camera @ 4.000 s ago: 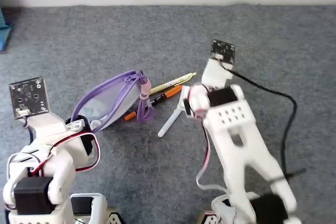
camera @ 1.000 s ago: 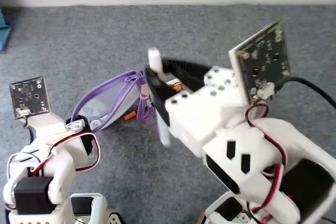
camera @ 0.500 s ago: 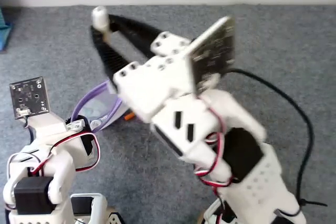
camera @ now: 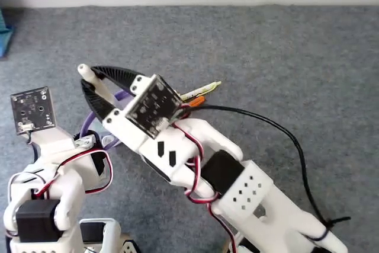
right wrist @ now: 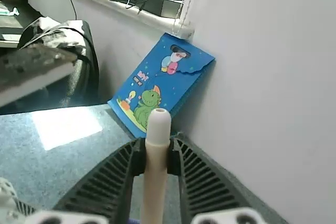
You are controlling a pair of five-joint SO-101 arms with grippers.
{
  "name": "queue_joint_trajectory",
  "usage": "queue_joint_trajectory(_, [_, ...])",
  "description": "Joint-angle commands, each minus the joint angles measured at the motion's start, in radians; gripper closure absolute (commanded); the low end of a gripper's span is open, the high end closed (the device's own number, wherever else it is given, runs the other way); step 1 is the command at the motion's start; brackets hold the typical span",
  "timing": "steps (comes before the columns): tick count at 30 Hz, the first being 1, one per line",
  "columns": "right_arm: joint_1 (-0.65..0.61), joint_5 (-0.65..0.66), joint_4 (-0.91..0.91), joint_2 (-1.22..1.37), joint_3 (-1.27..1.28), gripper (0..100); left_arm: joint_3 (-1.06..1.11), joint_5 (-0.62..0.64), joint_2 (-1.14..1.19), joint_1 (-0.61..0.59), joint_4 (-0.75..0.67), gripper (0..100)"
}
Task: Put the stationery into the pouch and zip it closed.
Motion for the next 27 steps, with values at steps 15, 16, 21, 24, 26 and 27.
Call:
queue_joint_trajectory(15, [0.018,0.009,0.240,-0.203,0.003,84.8,0.019,0.008,0.008,-0.009,-0.023,99])
queue_joint_trajectory(16, [0.033,0.009,0.240,-0.203,0.003,85.7,0.019,0.008,0.008,-0.008,-0.023,99])
queue_joint_trajectory(21, [0.234,-0.137,0.262,-0.189,0.015,89.1,0.019,0.008,0.008,-0.008,-0.021,99])
queue_joint_trajectory(24, [0.387,-0.331,0.395,-0.148,0.018,89.9,0.019,0.008,0.008,-0.009,-0.018,99])
queue_joint_trajectory(26, [0.473,-0.468,0.496,-0.105,0.020,89.8,0.019,0.008,0.008,-0.009,-0.018,99])
queue_joint_trajectory(27, [0.510,-0.528,0.542,-0.076,0.020,89.8,0.019,0.008,0.008,-0.009,-0.018,99])
